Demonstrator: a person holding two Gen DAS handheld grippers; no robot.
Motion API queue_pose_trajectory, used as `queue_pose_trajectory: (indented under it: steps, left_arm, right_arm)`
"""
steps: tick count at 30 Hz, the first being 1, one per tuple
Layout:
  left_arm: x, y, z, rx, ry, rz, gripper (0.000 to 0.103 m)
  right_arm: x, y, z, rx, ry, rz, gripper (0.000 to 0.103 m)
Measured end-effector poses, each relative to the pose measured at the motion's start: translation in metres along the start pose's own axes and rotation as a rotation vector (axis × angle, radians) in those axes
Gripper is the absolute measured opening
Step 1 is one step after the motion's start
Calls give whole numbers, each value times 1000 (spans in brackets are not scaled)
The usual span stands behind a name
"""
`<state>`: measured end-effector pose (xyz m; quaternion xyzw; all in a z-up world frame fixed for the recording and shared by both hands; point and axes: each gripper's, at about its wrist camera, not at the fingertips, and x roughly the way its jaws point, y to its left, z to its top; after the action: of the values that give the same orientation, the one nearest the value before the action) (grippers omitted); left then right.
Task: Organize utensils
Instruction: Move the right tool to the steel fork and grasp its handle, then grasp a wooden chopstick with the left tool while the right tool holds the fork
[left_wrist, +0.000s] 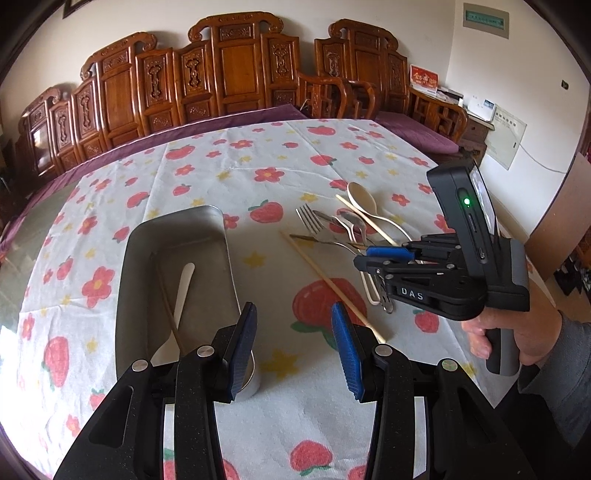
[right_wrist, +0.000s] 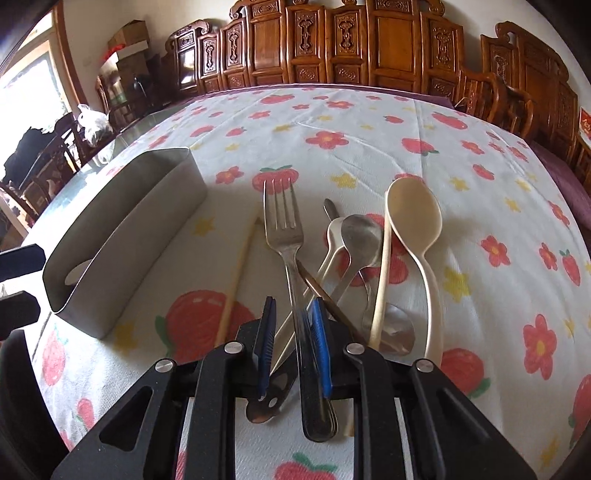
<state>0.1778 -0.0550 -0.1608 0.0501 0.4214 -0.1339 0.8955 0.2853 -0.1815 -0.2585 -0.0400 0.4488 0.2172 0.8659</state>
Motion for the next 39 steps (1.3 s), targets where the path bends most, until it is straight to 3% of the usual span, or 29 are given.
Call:
queue_pose_trajectory:
  steps: [10, 14, 22, 35, 39]
  left_arm:
    - [8, -9, -1, 16, 20, 10, 40]
    - [11, -10, 0, 16, 31, 17, 40]
    - [26, -12, 2, 8, 56, 24, 40]
    - [76, -27, 16, -7, 126, 21, 40]
    - [93, -30, 17, -19, 165, 29, 32]
  right_arm:
    - [15, 4, 11, -51, 20, -27, 20]
    - [8, 2, 11, -45, 4, -10, 9]
    - [-21, -7, 6, -8, -45, 56, 8]
    - [-48, -29, 5, 37, -121, 19, 8]
    - [-50, -30, 7, 42, -135, 26, 8]
